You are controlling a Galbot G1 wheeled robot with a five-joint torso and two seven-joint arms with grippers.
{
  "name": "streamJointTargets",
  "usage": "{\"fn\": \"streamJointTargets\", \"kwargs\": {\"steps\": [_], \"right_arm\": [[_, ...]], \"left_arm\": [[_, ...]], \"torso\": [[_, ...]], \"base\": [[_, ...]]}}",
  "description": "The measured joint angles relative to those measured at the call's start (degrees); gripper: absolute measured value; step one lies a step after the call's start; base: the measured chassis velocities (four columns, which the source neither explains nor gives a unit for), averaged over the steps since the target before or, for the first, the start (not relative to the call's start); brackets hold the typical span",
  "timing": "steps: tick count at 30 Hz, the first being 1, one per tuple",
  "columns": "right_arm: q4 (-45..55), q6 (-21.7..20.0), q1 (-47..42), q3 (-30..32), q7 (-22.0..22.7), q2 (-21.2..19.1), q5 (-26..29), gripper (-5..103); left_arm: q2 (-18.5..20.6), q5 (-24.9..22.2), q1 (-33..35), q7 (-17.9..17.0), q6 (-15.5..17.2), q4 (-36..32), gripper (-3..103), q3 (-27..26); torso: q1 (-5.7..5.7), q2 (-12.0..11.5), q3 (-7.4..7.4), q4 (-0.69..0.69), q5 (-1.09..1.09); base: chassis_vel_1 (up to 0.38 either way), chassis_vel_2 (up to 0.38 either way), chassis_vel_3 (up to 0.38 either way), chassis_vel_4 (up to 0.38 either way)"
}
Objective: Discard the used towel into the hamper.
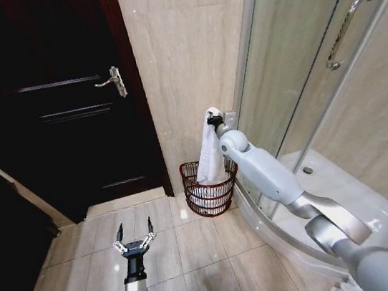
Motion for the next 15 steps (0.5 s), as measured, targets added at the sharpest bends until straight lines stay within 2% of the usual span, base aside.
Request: {"fn": "streamJointTargets", "kwargs": {"steps": [15], "right_arm": [[5.29, 0.22, -6.24, 1.62, 0.08, -1.56, -2.81, 4]], "left_arm": [[-0.17, 0.80, -0.76, 0.12, -0.68, 1.86, 100, 0.88]], "torso": [[-1.45, -3.60, -2.15, 0.01, 0.00]], "base": [[0.000, 0.000, 0.000, 0.000]]}}
